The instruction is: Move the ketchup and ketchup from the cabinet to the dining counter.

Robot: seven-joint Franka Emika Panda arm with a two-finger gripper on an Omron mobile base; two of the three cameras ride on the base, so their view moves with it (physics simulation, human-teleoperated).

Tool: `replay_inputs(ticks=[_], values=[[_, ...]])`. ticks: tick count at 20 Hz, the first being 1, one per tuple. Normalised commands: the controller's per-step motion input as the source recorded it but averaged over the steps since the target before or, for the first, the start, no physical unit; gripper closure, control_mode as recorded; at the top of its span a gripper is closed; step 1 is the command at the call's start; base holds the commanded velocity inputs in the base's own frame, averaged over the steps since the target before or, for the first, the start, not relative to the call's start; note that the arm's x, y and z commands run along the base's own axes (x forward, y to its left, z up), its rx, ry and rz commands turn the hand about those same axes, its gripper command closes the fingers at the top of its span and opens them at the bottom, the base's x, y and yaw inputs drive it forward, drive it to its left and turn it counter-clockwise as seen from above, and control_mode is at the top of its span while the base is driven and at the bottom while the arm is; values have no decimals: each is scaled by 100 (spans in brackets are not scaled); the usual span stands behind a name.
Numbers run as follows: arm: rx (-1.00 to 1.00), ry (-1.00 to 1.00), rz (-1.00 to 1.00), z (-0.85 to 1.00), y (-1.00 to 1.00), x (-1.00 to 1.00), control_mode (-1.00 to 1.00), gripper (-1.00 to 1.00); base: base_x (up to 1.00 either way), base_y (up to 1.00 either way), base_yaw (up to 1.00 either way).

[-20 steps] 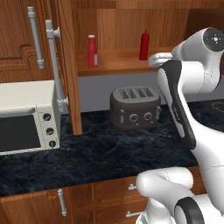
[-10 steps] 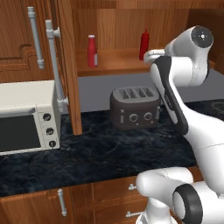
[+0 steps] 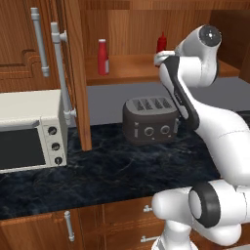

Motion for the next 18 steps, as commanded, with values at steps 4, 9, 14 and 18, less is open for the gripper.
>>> replay_inputs(ticks=[4,9,14,18], values=[[0,0,0,0,0,48,-100,-100,0,0,0],[0,0,0,0,0,38,-100,-100,0,0,0],[0,0,0,-1,0,32,-100,-100,0,0,0],[0,0,0,-8,0,31,-100,-100,0,0,0]])
